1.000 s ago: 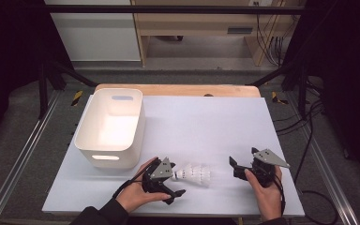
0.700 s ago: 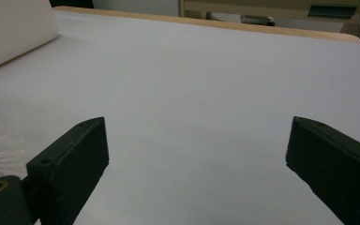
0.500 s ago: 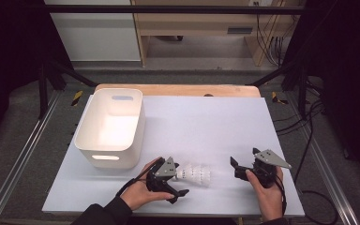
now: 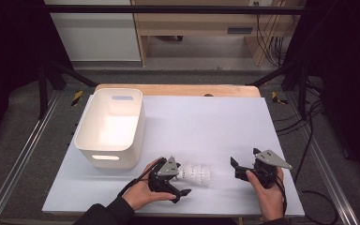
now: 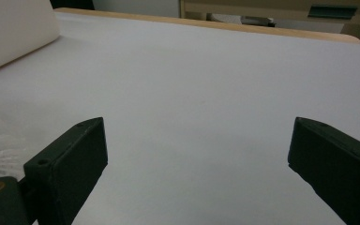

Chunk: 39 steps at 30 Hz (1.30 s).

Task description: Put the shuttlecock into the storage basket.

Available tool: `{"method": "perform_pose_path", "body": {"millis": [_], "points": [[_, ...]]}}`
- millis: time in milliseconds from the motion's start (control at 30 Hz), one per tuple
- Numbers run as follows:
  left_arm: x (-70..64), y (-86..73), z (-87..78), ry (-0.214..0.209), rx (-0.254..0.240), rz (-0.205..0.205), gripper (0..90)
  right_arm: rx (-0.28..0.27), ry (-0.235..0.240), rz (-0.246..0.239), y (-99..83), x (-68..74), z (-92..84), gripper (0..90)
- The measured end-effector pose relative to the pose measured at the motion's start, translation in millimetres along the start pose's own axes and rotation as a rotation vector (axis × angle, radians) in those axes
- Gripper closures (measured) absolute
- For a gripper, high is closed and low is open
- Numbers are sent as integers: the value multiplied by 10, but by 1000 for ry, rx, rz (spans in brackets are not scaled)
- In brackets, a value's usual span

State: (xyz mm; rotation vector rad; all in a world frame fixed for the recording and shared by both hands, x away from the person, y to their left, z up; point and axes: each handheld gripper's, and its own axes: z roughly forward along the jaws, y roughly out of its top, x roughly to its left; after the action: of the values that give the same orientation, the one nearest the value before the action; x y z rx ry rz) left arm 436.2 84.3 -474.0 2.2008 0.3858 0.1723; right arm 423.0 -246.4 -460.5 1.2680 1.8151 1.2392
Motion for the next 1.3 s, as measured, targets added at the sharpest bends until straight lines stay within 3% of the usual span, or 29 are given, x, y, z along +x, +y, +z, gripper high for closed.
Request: {"method": "perform_pose_path", "body": {"millis": [767, 1300], "points": [[3, 18, 96, -14, 10, -1, 40, 11, 9, -1, -7, 9, 1, 51], [10, 139, 288, -18, 18, 6, 51, 17, 14, 0, -10, 17, 4, 51]]}}
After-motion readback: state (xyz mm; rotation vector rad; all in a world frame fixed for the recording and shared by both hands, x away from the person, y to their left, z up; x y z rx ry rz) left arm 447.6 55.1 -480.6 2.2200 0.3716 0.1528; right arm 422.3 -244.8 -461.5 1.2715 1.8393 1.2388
